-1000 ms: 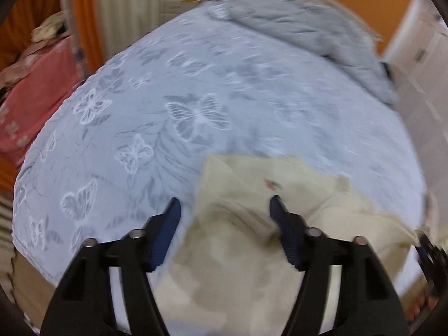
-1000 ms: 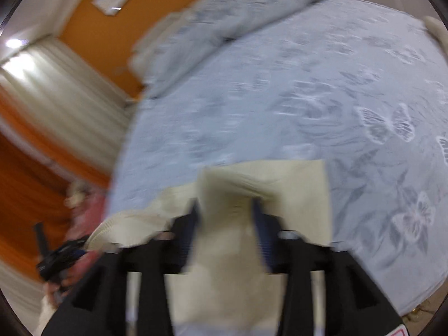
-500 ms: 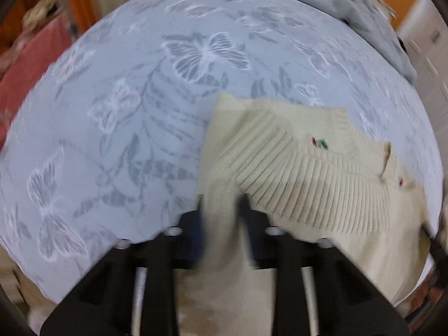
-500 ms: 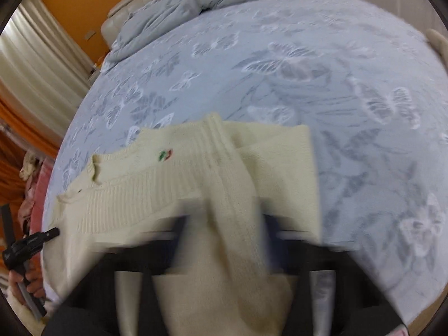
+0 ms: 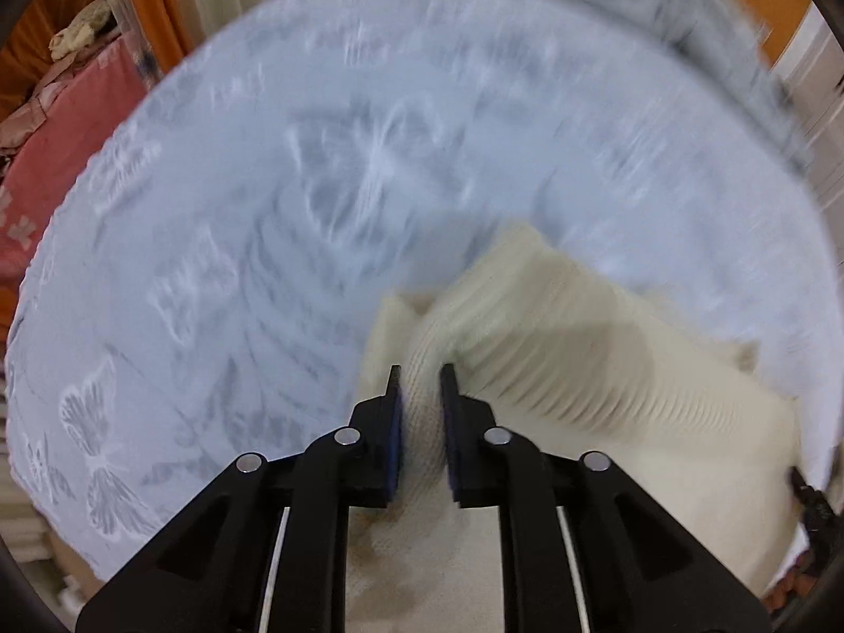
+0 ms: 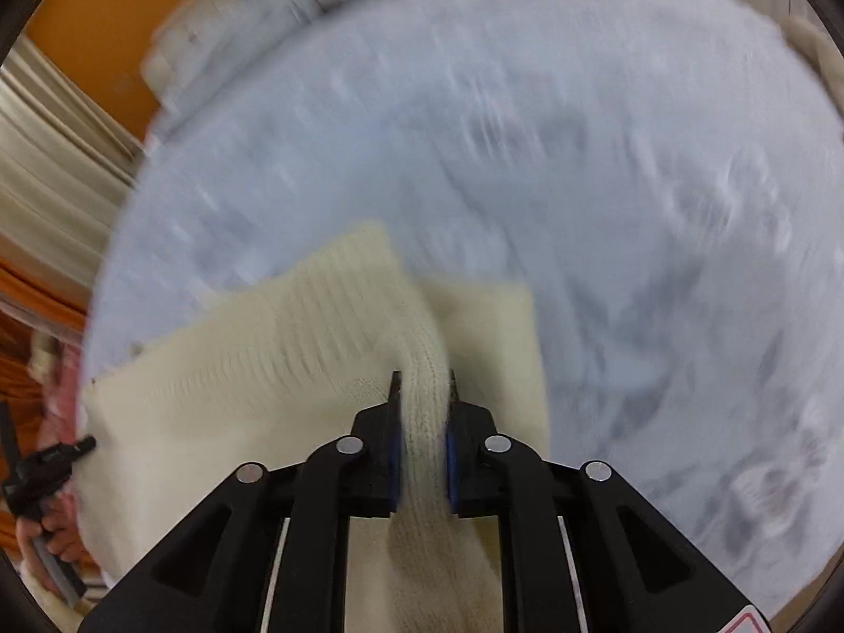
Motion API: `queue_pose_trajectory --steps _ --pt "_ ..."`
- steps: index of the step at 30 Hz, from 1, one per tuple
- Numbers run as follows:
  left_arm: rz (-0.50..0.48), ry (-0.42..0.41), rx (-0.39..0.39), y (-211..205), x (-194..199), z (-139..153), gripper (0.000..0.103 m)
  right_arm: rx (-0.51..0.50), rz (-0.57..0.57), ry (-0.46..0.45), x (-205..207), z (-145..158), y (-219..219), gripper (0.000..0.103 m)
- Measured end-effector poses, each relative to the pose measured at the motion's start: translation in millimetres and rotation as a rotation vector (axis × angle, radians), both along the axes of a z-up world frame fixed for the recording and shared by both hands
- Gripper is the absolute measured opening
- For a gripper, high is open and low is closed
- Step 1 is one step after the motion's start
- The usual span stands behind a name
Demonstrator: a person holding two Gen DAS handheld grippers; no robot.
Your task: Fold small clothes
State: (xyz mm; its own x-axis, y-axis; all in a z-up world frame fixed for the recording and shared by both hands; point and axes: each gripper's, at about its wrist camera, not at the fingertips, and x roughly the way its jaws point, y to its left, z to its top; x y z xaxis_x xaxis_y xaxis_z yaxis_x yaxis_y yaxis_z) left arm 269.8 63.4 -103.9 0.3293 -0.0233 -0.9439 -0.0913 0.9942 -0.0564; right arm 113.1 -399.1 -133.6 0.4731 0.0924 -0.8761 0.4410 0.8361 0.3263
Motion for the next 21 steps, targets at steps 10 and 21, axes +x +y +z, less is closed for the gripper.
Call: queue_pose_trajectory --steps 10,21 --pt "-0.068 -0.162 -0.012 -3.6 -102.9 62.0 0.039 -0.051 0.255 -0.197 -54.9 87.0 121.9 0.019" --pt "-0.092 -0.029 -0.029 8.0 -148.3 -4.0 0.039 -0.023 0.127 0.058 -97.1 5.7 100.6 0.000"
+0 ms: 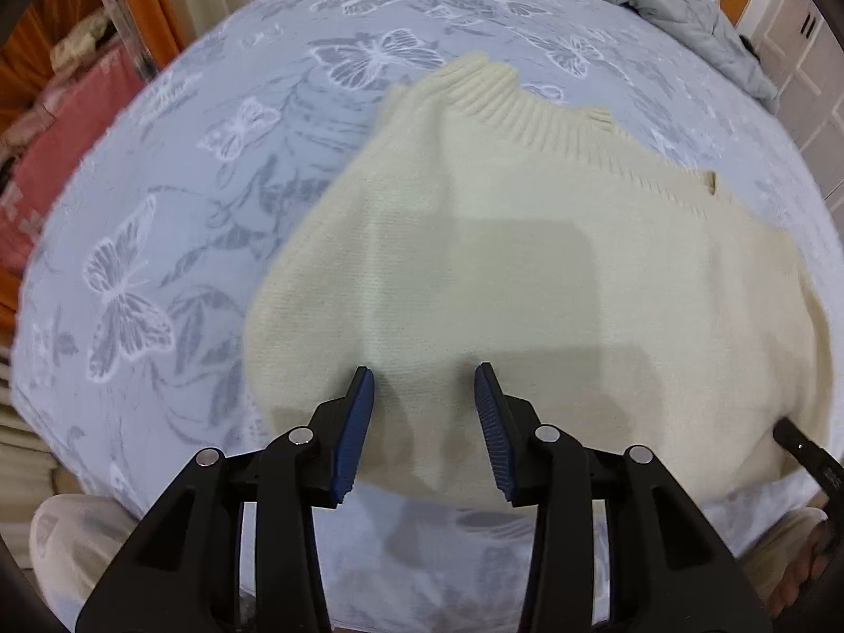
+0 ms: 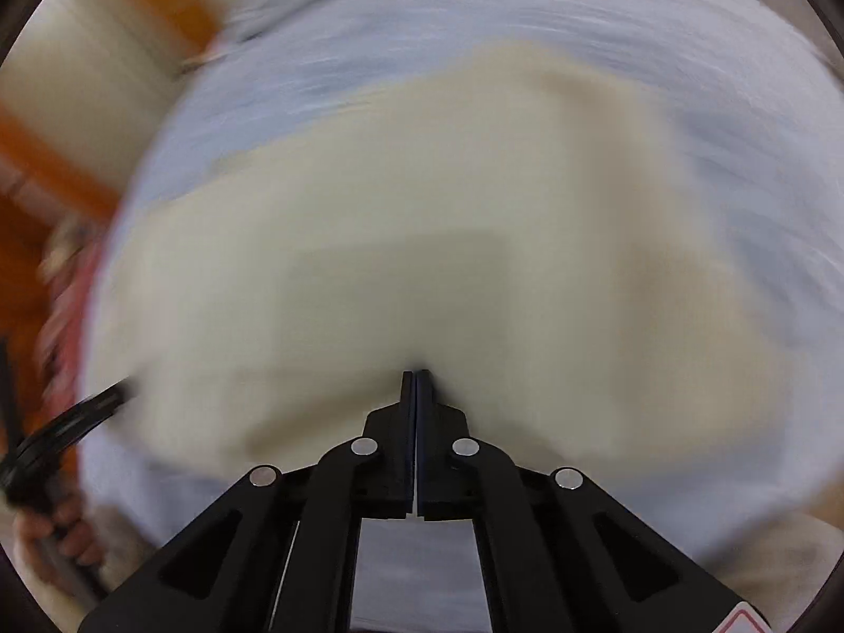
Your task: Fold small clothes
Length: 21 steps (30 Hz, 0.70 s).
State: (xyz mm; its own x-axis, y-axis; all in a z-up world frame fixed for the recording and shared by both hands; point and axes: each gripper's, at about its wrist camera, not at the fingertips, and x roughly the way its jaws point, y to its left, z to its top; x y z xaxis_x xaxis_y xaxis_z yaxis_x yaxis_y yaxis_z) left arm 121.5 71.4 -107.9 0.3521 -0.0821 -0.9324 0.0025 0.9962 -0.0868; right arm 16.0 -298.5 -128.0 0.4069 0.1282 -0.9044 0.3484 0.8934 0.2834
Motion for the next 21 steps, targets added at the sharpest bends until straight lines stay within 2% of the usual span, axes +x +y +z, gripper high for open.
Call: queue_pose_trajectory --steps 1,2,3,4,6,7,8,9,10,12,13,14,15,16,17,18,19,20,21 --pt "-0.007 0.002 -0.014 2.6 0.8 -1.2 0.039 0.063 -0.032 -0.007 -8.9 -0.1 -16.7 0.000" --pt "-0.012 -0.003 -0.017 2.4 0.9 0.4 0.038 0.090 -0.112 0.011 -19.0 4.9 -34.3 0.000" --pt "0.001 -0.020 -0.025 3.4 0.1 7.0 0.038 0.060 -0.140 -0.001 -24.4 14.6 -42.4 0.000" --pt "0.022 -0.042 -0.038 4.2 -1.2 14.0 0.040 0.035 -0.142 -0.033 -27.3 26.1 -47.1 0.006" --pt "0.060 -0.093 -0.068 11.1 3.7 29.0 0.057 -0.033 -0.164 -0.104 -22.3 52.0 -56.2 0.025" --pt "0.076 -0.120 -0.084 12.6 12.4 38.3 0.060 -0.054 -0.162 -0.123 -15.6 59.3 -59.9 0.042" --pt "0.080 -0.130 -0.090 12.3 24.1 44.1 0.065 -0.063 -0.154 -0.146 -4.1 65.8 -65.1 0.053" --pt "0.081 -0.128 -0.087 10.1 35.3 46.4 0.068 -0.073 -0.149 -0.158 9.2 67.9 -69.4 0.071" --pt "0.080 -0.122 -0.083 7.5 48.6 46.4 0.071 -0.086 -0.144 -0.161 15.9 67.1 -72.7 0.076" --pt "0.092 -0.096 -0.059 3.1 72.7 38.5 0.074 -0.110 -0.112 -0.124 50.2 49.1 -71.2 0.076" --pt "0.099 -0.076 -0.044 1.4 81.8 31.7 0.072 -0.108 -0.097 -0.096 55.4 42.8 -69.8 0.068" --pt "0.099 -0.062 -0.023 -1.4 88.9 25.7 0.062 -0.077 -0.053 -0.056 67.3 31.2 -64.8 0.043" --pt "0.093 -0.042 0.028 -5.6 97.8 16.4 0.049 -0.055 -0.007 -0.034 76.4 22.7 -63.1 0.008" --pt "0.093 -0.020 0.075 -8.2 103.3 9.4 0.043 -0.071 0.006 -0.018 79.2 24.4 -59.9 0.007" --pt "0.096 0.002 0.095 -8.3 108.1 1.9 0.039 -0.079 -0.018 -0.103 75.2 43.5 -63.7 0.007" --pt "0.100 0.012 0.090 -4.9 111.3 -2.5 0.039 -0.060 -0.044 -0.183 67.9 64.2 -71.3 0.006" --pt "0.101 0.015 0.087 -0.1 108.5 -3.7 0.039 -0.050 -0.069 -0.223 60.0 75.0 -77.2 0.006" --pt "0.096 0.013 0.090 0.3 109.0 -6.7 0.040 -0.047 -0.103 -0.260 54.0 82.0 -87.3 0.006" --pt "0.093 0.010 0.100 0.9 107.9 -8.5 0.040 -0.056 -0.123 -0.253 52.3 75.4 -96.3 0.006"
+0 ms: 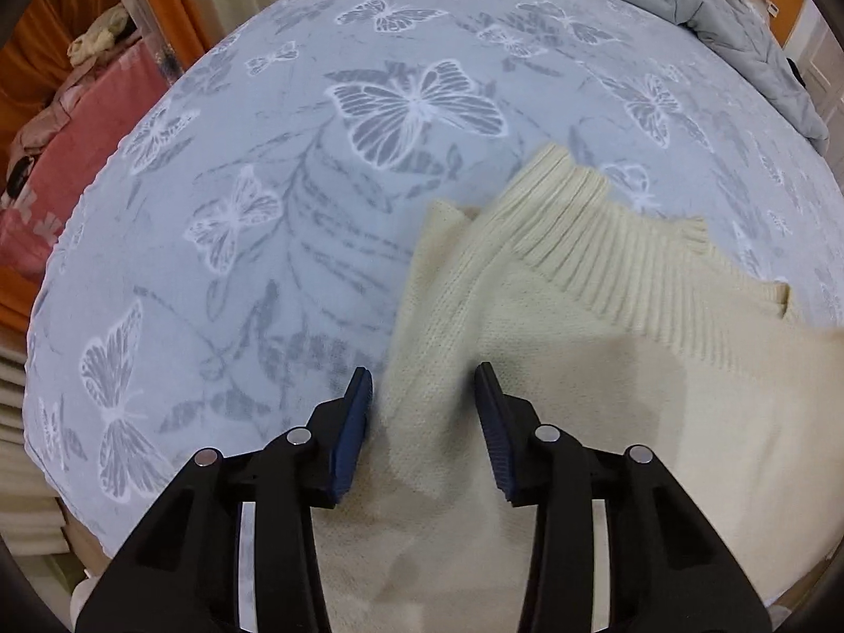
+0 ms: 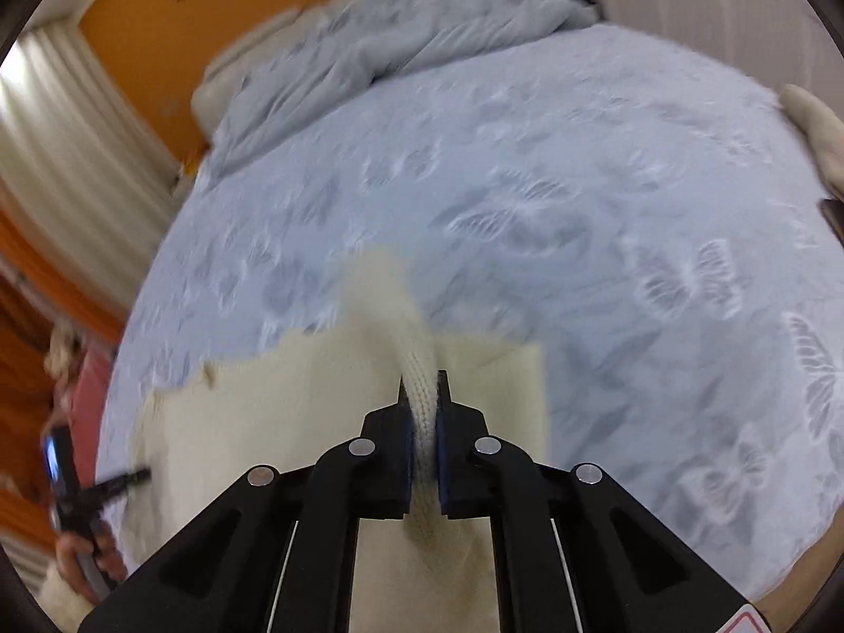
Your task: Fold small clothes
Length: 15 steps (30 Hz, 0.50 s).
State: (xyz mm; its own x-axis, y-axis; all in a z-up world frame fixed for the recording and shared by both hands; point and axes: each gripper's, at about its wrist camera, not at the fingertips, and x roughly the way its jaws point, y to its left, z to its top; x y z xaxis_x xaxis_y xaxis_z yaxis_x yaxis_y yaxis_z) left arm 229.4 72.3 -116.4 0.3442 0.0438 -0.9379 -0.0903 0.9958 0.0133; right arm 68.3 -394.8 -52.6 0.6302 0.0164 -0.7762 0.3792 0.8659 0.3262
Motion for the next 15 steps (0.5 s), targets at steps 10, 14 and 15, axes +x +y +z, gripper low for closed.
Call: queue_pose_trajectory --steps 10,14,15 --pt "0.035 -0.041 -0.049 7.8 2.1 11.6 0.046 -0.042 0.008 0.132 28.3 -22.3 2.4 0.046" --pt "0.002 -0.074 -0.040 -5.3 26.5 22.7 0.045 -0.090 0.058 0.131 61.5 -21.1 8.0 0.075" --pt "-0.019 -0.043 -0.051 -9.9 35.6 16.0 0.043 -0.096 0.063 0.172 73.1 -32.3 7.8 0.073"
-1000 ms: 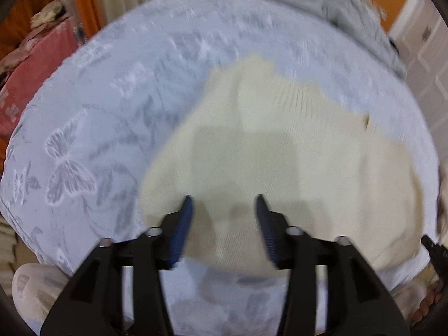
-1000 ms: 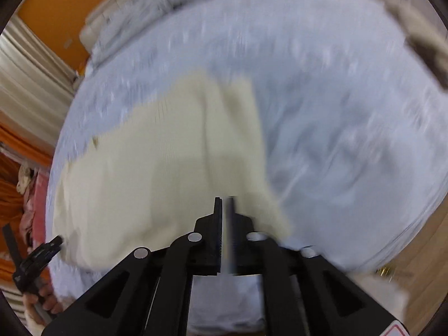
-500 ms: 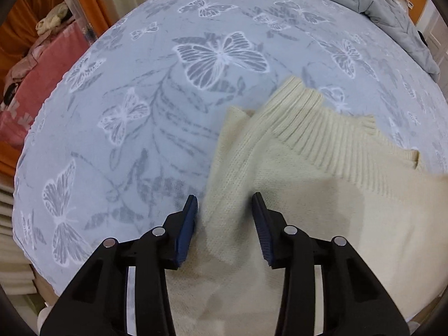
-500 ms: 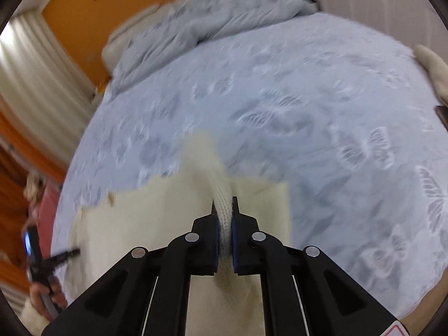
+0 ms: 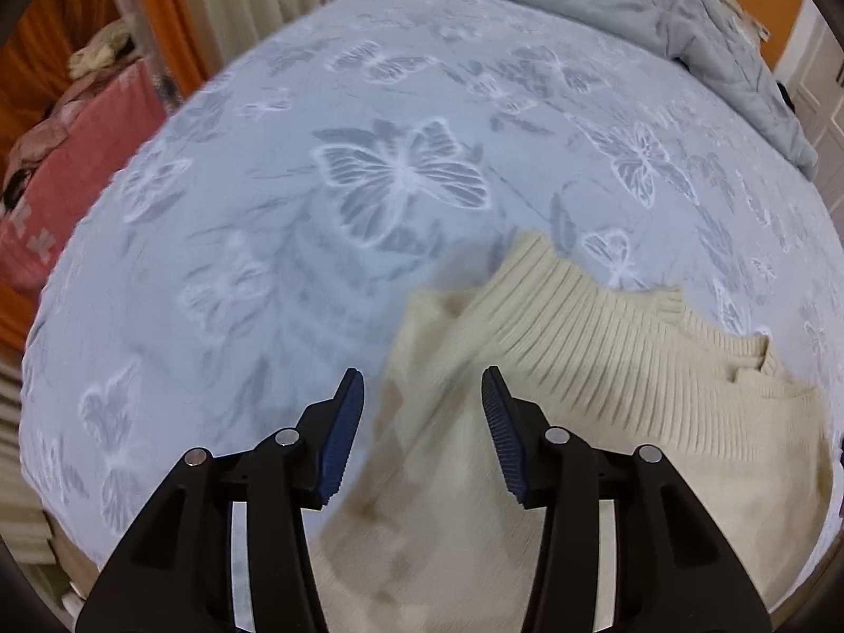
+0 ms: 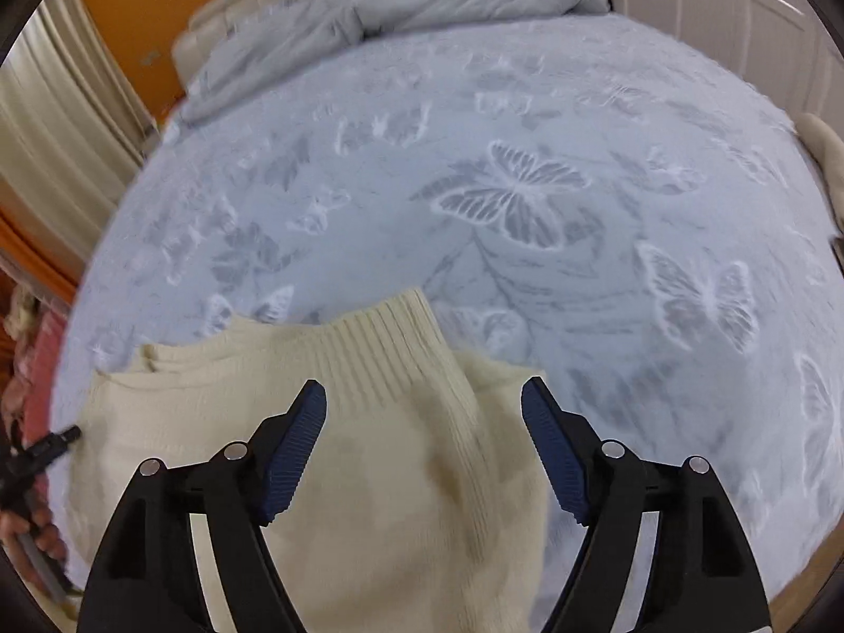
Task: Fold small clothes
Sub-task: 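Open both tools and smooth the folded cardigan flat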
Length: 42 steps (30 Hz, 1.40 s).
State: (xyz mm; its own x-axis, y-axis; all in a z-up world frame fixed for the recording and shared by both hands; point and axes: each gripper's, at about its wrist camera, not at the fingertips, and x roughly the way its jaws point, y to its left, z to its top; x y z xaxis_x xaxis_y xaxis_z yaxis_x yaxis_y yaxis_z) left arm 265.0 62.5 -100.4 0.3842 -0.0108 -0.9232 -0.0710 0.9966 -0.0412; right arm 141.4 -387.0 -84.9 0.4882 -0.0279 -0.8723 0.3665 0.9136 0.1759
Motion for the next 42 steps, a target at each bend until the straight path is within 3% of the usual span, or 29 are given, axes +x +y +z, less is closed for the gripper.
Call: queue_pose_trajectory --steps 2,3,4,6,8,9,11,12,14,16,19,21,25,28,31,33,37,39,42 --pt "-0.020 0.053 0.016 -6.3 11.6 -13.1 0.026 0.031 0.018 0.077 8.8 -26.3 0.2 0.006" --pt "-0.027 0.056 0.021 -9.4 17.1 -15.1 0.016 0.069 0.026 0.097 13.6 -29.1 1.8 0.009" --pt "-0.029 0.052 0.028 -11.2 19.0 -13.0 0.012 0.060 0.020 0.037 14.6 -17.8 5.7 0.009" --pt "-0.018 0.040 0.048 -12.6 25.0 -7.9 0.010 0.036 0.030 -0.069 9.2 10.1 9.5 0.009" --pt "0.000 0.054 0.043 -9.2 29.7 -13.2 0.011 0.022 -0.006 -0.105 7.1 15.6 3.2 0.009" --pt "0.004 0.062 0.050 -8.6 31.4 -18.7 0.013 0.012 -0.022 -0.064 10.9 2.7 -2.6 0.011" --pt "-0.012 0.049 0.087 -14.1 29.5 -18.9 0.015 0.028 -0.006 0.132 22.2 -43.1 -10.3 0.012" --pt "-0.033 0.037 0.122 -20.0 25.7 -13.7 0.015 0.018 -0.008 0.106 16.7 -40.4 -9.6 0.016" --pt "-0.075 0.007 0.170 -28.8 14.9 -2.2 0.015 -0.033 -0.028 0.018 -1.4 -9.2 0.9 0.018" --pt "-0.097 -0.018 0.196 -32.2 2.7 8.2 0.017 -0.023 0.003 -0.093 -24.8 25.8 21.6 0.018" --pt "-0.117 -0.031 0.184 -36.0 -12.9 20.4 0.020 0.027 0.102 -0.119 -42.4 41.1 64.4 0.020" --pt "-0.119 -0.027 0.161 -38.3 -27.6 28.2 0.021 0.019 0.211 -0.094 -51.5 36.2 108.9 0.020" --pt "-0.133 -0.039 0.176 -45.0 -51.7 37.8 0.021 0.040 0.374 0.056 -66.1 -19.6 184.4 0.019" --pt "-0.144 -0.027 0.170 -44.8 -67.2 39.5 0.021 -0.079 0.398 0.067 -77.1 -27.8 210.1 0.018" --pt "-0.140 -0.023 0.164 -40.2 -80.1 40.5 0.022 0.046 0.379 -0.006 -87.7 2.5 207.4 0.016" --pt "-0.135 -0.015 0.160 -36.2 -84.9 39.1 0.022 0.019 0.351 -0.020 -86.3 9.2 207.6 0.016" --pt "-0.125 0.003 0.150 -30.5 -95.2 34.1 0.022 -0.021 0.341 0.130 -78.3 -46.3 197.5 0.011" --pt "-0.120 0.008 0.149 -25.8 -100.7 33.1 0.022 0.006 0.328 0.103 -81.8 -35.0 194.1 0.011" --pt "-0.097 0.014 0.146 -9.4 -110.8 31.4 0.033 0.054 0.233 0.006 -94.8 -2.8 172.4 0.012"
